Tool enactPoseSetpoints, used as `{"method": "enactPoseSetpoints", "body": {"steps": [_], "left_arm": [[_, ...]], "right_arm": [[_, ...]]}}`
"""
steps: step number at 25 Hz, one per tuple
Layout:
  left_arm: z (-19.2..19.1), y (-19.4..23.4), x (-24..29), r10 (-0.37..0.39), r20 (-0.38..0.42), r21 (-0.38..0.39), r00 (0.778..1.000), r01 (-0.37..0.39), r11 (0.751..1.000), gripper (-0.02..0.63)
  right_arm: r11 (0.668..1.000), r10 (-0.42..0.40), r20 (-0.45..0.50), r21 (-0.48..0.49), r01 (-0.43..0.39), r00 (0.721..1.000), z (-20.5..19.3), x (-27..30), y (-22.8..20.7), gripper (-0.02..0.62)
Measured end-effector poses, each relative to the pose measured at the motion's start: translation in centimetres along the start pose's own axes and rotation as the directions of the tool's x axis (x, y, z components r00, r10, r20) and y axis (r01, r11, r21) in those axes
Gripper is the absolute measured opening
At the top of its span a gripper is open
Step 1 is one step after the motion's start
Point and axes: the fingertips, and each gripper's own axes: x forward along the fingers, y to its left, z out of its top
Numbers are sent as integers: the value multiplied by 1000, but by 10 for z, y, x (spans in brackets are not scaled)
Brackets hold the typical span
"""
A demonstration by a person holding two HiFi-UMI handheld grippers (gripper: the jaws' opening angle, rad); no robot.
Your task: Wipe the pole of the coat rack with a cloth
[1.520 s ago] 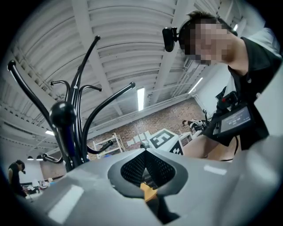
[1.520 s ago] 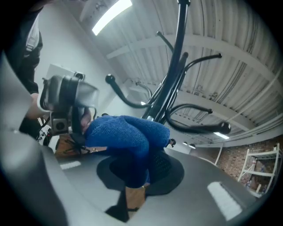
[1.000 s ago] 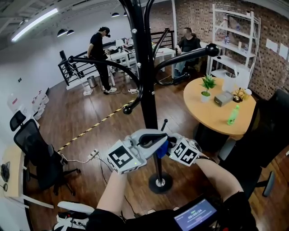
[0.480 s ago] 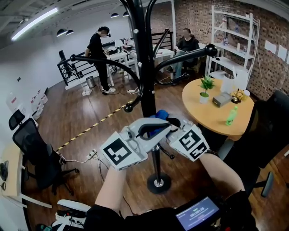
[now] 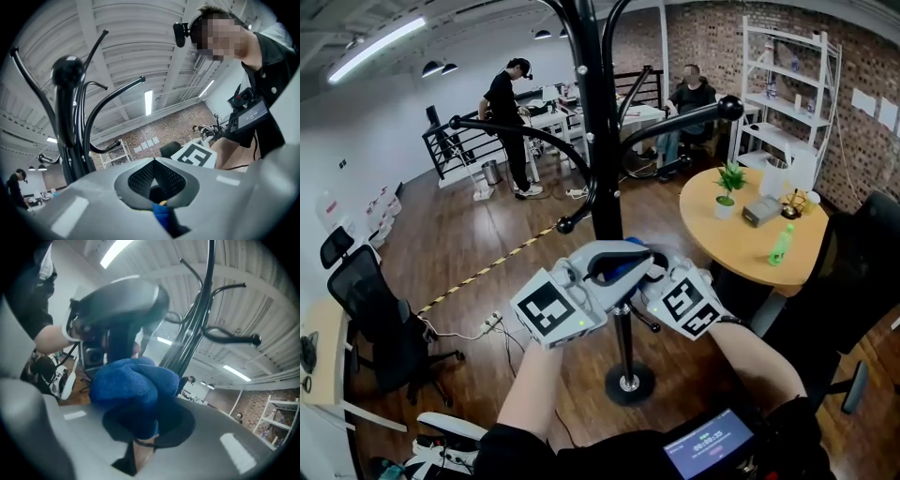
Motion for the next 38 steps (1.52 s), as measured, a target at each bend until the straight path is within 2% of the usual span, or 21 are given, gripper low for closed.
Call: {"method": "enactPoseSetpoints", "body": {"steps": [2, 4, 6, 8, 13, 15, 16, 18, 20, 22, 25, 29, 32, 35, 38], "left_arm": [[-20, -4, 0, -3, -21, -20, 1000, 2, 1000, 3], [-38, -7, -2, -4, -39, -37, 999, 3, 999, 3], [-52, -13, -3, -9, -59, -57, 998, 6, 998, 3], [-61, -20, -2, -18, -70, -78, 997, 13, 997, 3], [-58, -28, -1, -22, -57, -80, 998, 18, 997, 3], [-51, -33, -1, -37, -51, -72, 998, 33, 997, 3], [-46, -36, -1, -44, -40, -67, 998, 41, 997, 3], [-29, -39, 0, -47, 3, -68, 999, 47, 997, 3], [-9, -39, 1, -43, 49, -81, 998, 46, 996, 3], [12, -39, 1, -46, 69, -74, 997, 51, 996, 3], [36, -33, 1, -50, 72, -39, 996, 53, 998, 4], [64, -23, 6, -40, 85, 12, 996, 39, 999, 3], [83, -16, 22, -13, 94, 36, 996, 10, 999, 3], [89, -7, 43, 39, 91, 54, 995, -44, 998, 3], [83, 8, 66, 131, 46, 78, 990, -135, 988, 3]], "right_arm": [[996, 86, -136, -8, -88, 987, -52, 11, 29, 51], [984, 164, -264, -25, -177, 951, -99, 18, 56, 51], [970, 223, -327, -13, -241, 918, -126, 17, 75, 51], [959, 272, -344, 21, -283, 899, -134, 11, 81, 49], [916, 364, -427, 6, -400, 827, -138, -28, 84, 49], [902, 394, -431, 12, -431, 812, -133, -50, 88, 49], [900, 399, -423, 14, -435, 813, -129, -59, 87, 49], [916, 380, -365, 22, -401, 850, -112, -70, 73, 49], [944, 326, -248, 29, -330, 912, -76, -74, 46, 49], [965, 261, -111, 17, -260, 959, -26, -77, 13, 49], [985, 167, 52, -49, -165, 985, 49, -86, -33, 49], [994, 26, 208, -108, -3, 978, 124, -99, -88, 49], [989, -34, 260, -129, 70, 965, 153, -107, -123, 49], [981, -21, 315, -175, 80, 949, 164, -110, -148, 49], [979, 45, 389, -202, 38, 920, 169, -112, -167, 49]]}}
